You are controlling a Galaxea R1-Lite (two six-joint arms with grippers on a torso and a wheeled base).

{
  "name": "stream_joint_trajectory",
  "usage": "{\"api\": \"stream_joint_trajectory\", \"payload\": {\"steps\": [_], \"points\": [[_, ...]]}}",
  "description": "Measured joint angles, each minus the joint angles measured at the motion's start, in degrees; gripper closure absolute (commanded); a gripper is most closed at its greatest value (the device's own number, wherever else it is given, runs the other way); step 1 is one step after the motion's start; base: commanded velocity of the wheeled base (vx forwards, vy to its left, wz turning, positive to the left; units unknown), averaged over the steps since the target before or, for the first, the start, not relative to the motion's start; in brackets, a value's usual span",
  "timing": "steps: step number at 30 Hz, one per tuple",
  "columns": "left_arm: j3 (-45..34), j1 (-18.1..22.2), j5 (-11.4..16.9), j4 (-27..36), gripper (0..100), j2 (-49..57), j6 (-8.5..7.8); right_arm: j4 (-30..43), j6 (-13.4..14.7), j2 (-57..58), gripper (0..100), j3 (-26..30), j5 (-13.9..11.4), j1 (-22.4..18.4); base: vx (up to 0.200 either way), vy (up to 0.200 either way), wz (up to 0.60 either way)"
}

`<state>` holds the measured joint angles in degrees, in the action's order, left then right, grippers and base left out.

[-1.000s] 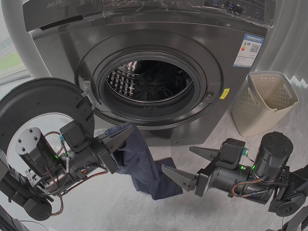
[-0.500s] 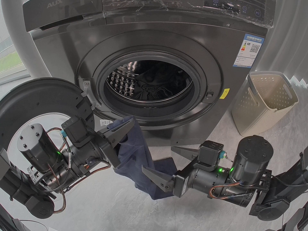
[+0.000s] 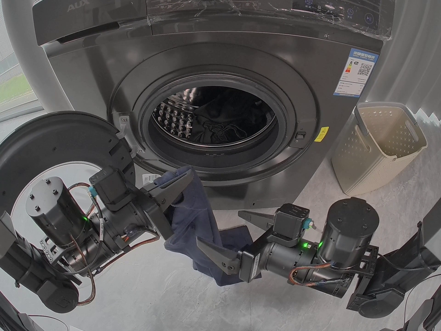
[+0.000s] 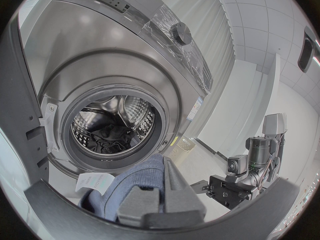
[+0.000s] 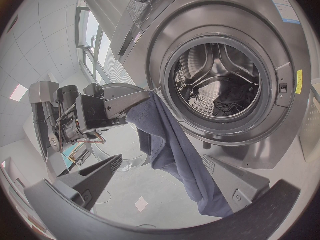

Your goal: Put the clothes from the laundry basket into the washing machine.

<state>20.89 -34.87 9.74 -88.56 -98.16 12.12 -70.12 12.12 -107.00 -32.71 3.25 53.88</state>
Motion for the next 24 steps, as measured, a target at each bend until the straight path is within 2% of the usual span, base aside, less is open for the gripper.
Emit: {"api": "stream_joint_trajectory", "payload": {"steps": [14, 24], "points": [[0.0, 0.33, -0.09, -0.01, 100, -0.11, 0.0, -1.83, -0.73, -2.1, 0, -2.77, -0.44, 0.59, 0.0, 0.0, 0.0], [0.46, 0.33, -0.93, 0.0, 100, 0.15, 0.06, -2.88, -2.0, -8.27, 0, -9.19, -0.63, -0.22, 0.0, 0.0, 0.0]]}}
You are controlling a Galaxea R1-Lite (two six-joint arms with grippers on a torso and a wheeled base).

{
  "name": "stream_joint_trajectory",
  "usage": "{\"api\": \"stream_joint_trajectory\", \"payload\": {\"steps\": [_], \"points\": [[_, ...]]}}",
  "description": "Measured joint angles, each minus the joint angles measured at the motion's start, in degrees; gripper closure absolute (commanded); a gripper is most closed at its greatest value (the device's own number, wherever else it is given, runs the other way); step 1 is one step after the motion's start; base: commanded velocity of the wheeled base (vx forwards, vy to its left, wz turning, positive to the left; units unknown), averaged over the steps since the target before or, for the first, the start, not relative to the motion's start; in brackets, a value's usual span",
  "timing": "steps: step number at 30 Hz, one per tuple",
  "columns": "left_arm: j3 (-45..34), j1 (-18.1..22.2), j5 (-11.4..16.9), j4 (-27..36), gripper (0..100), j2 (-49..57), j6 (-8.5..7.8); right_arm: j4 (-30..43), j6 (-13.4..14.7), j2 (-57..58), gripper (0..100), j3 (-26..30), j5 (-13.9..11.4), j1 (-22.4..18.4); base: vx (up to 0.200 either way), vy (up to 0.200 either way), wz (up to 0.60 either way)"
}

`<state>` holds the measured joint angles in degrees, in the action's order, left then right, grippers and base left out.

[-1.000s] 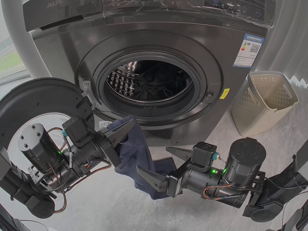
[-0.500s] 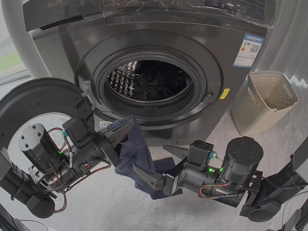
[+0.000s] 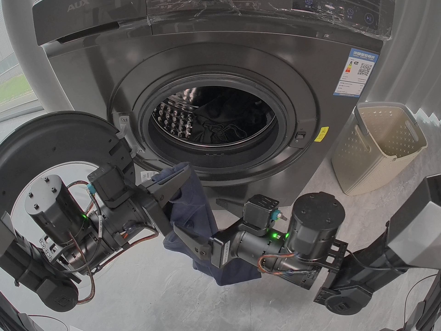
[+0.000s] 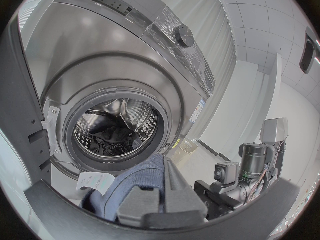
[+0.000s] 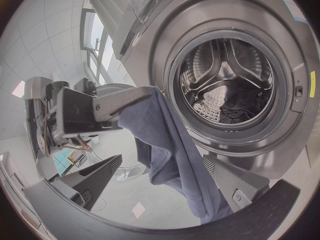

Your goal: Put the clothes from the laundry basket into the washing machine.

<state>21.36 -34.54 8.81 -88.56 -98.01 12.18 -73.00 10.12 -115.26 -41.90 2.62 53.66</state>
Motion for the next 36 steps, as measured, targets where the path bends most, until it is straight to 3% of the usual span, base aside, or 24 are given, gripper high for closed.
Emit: {"api": "stream_joint_trajectory", "payload": {"steps": [13, 16, 36], "points": [[0.3, -0.33, -0.26, -0.01, 100, 0.09, 0.0, 8.05, -0.88, -6.62, 0, -14.8, 0.49, -3.28, 0.0, 0.0, 0.0], [0.35, -0.35, -0.3, -0.01, 100, 0.06, 0.0, 8.66, -1.23, -7.56, 0, -16.14, 0.71, -3.94, 0.0, 0.0, 0.0], [0.99, 0.04, -0.99, -0.01, 100, -0.2, 0.02, 8.75, -3.28, -1.91, 0, -5.95, 0.9, -12.18, 0.0, 0.0, 0.0]]}}
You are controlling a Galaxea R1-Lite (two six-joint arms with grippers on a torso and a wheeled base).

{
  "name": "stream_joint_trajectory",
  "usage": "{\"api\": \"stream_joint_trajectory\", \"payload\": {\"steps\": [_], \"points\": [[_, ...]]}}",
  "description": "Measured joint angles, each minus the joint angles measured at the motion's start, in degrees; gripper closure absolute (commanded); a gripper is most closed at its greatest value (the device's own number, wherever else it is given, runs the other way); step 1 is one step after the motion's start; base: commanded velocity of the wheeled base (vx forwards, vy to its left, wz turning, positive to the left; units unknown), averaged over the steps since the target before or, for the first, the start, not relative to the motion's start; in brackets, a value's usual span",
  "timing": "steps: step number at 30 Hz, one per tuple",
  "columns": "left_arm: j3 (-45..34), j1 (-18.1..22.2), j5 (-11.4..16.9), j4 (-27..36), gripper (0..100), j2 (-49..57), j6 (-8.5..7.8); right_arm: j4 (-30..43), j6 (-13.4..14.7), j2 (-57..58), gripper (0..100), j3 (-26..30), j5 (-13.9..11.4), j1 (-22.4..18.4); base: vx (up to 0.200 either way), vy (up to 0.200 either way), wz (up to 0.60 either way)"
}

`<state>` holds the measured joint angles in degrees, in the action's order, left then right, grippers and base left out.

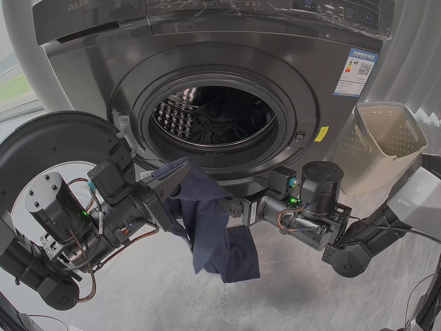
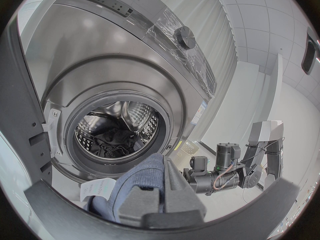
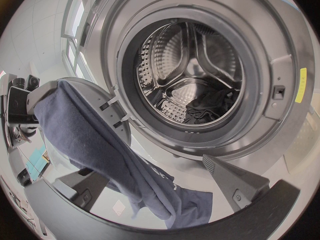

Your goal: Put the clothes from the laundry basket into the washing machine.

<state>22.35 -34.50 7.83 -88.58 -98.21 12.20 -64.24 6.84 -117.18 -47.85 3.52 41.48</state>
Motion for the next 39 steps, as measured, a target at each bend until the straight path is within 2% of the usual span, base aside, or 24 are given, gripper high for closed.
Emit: {"api": "stream_joint_trajectory", "payload": {"steps": [7, 20, 30, 38, 39], "points": [[0.06, -0.26, -0.13, 0.0, 100, 0.0, 0.0, -1.06, -0.09, 1.05, 0, 1.05, 0.0, -0.72, 0.0, 0.0, 0.0], [0.23, 0.0, -0.26, 0.0, 100, -0.46, -0.06, -6.12, 0.82, 0.15, 0, 4.55, -2.95, 4.33, 0.0, 0.0, 0.0], [0.23, 0.0, -0.26, -0.07, 100, -0.63, -0.09, -6.8, 0.77, -2.17, 0, 0.48, -3.43, 4.05, 0.0, 0.0, 0.0], [0.23, -0.01, -0.26, -0.07, 100, -0.63, -0.09, -8.18, 0.84, -4.57, 0, -1.79, -3.79, 5.42, 0.0, 0.0, 0.0], [0.23, 0.0, -0.26, -0.07, 100, -0.63, -0.11, -8.78, 0.82, -4.9, 100, -2.07, -3.79, 5.53, 0.0, 0.0, 0.0]]}}
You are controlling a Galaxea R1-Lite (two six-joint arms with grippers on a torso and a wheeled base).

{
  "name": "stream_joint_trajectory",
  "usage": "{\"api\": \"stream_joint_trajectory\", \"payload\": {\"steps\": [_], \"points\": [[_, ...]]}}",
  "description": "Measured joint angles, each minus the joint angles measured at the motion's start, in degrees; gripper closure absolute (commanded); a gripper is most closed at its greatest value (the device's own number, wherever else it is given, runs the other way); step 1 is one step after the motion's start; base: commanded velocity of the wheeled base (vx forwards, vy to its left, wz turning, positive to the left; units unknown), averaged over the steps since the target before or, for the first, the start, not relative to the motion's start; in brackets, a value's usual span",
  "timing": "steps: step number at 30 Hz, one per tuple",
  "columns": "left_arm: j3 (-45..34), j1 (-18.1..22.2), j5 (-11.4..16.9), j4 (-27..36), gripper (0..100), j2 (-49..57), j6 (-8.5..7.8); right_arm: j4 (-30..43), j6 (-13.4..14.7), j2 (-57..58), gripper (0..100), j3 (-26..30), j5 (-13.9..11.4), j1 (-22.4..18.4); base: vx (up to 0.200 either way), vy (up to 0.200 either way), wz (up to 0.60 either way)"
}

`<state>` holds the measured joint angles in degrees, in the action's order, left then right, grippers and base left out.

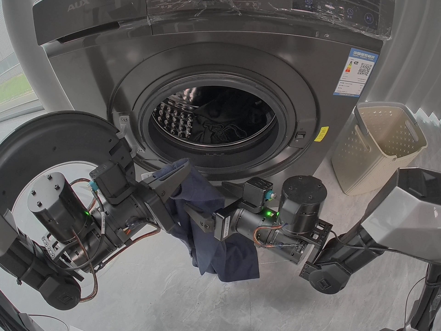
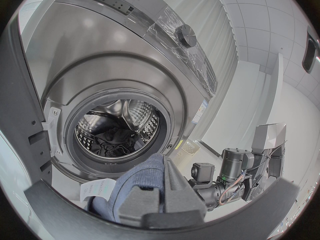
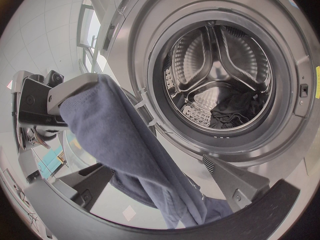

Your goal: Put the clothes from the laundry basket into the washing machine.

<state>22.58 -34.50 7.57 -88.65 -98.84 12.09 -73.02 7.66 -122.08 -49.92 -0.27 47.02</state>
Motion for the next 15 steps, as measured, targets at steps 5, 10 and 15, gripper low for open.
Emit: {"api": "stream_joint_trajectory", "payload": {"steps": [5, 10, 15], "points": [[0.0, 0.02, 0.0, 0.02, 100, -0.02, 0.0, -2.17, 0.0, -1.49, 100, -1.01, 0.0, 0.5, 0.0, 0.0, 0.0], [0.0, 0.05, 0.04, 0.05, 100, -0.11, 0.02, -3.01, -0.09, -1.57, 100, -1.01, 0.02, 0.59, 0.0, 0.0, 0.0], [0.0, 0.16, 0.01, -0.06, 100, -0.5, -0.02, -2.68, -0.44, 0.61, 100, 0.83, 0.16, 0.16, 0.0, 0.0, 0.0]]}}
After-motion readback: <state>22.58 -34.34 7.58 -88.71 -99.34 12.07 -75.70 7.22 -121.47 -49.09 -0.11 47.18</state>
